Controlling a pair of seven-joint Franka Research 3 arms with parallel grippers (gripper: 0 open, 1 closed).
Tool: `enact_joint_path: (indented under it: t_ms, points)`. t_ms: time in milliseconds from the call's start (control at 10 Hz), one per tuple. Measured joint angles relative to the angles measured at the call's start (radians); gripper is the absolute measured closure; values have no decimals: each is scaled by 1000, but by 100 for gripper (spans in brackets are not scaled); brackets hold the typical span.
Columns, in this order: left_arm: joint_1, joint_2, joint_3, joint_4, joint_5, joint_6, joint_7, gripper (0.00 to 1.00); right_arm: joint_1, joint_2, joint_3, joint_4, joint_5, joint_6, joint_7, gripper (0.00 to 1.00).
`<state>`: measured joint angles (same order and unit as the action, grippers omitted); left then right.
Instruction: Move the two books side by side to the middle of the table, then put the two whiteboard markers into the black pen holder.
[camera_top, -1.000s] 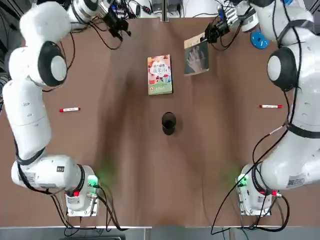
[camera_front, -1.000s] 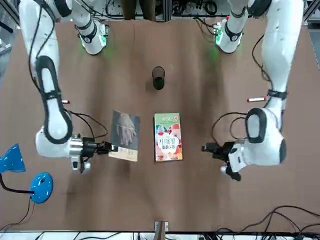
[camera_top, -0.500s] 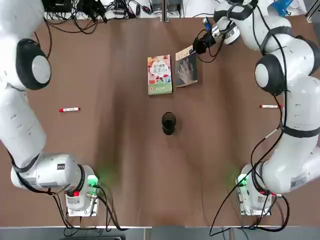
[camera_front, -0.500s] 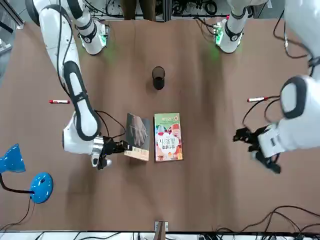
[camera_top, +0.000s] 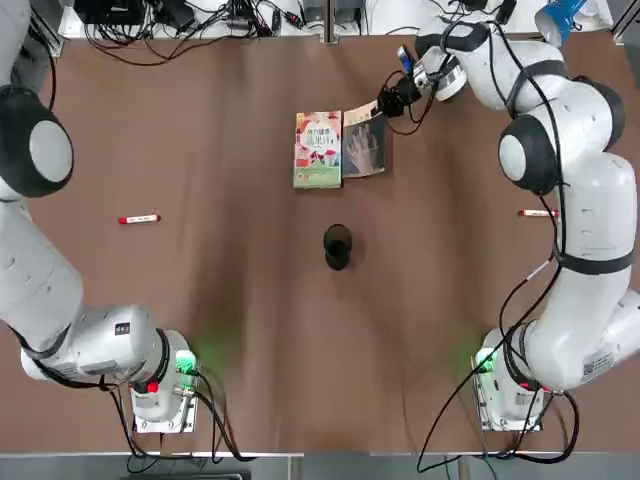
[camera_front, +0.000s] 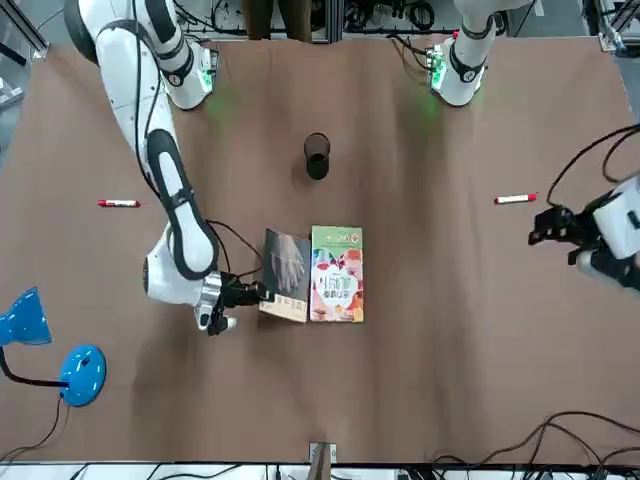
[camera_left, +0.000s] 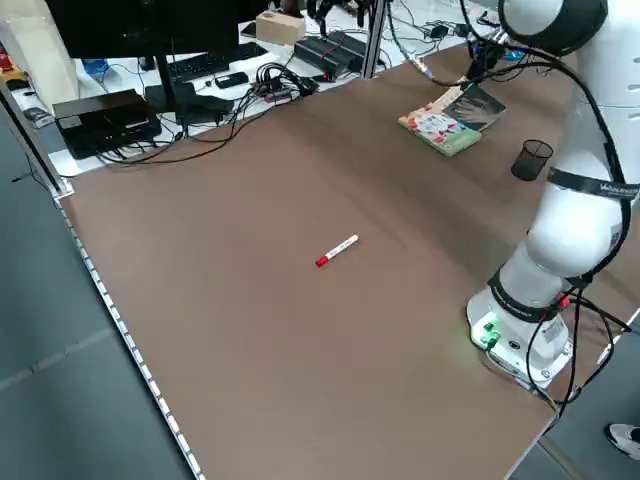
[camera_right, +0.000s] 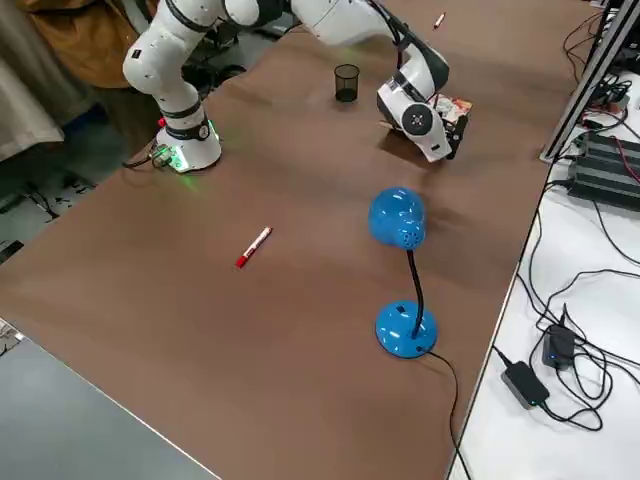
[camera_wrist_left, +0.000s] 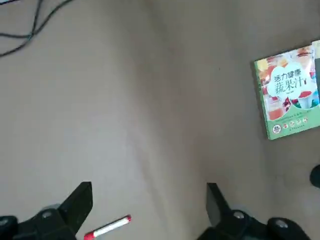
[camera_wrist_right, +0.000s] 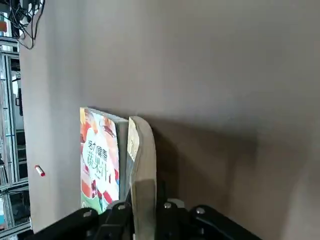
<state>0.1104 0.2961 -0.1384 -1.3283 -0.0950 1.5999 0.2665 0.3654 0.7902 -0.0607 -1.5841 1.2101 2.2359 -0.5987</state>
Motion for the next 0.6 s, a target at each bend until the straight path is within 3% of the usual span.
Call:
enact_joint_path:
  t_ms: [300, 400, 600]
  points:
    - [12, -63, 12, -48, 8, 0, -110, 0, 3, 6, 0, 0, 10, 6, -9, 84]
    - [15, -99, 13, -80, 15, -3, -156, 0, 3, 7, 0, 1, 16, 11, -9, 74]
    - [-4, -180, 20, -167, 31, -5, -217, 0, 2, 7, -5, 1, 28, 16, -9, 41]
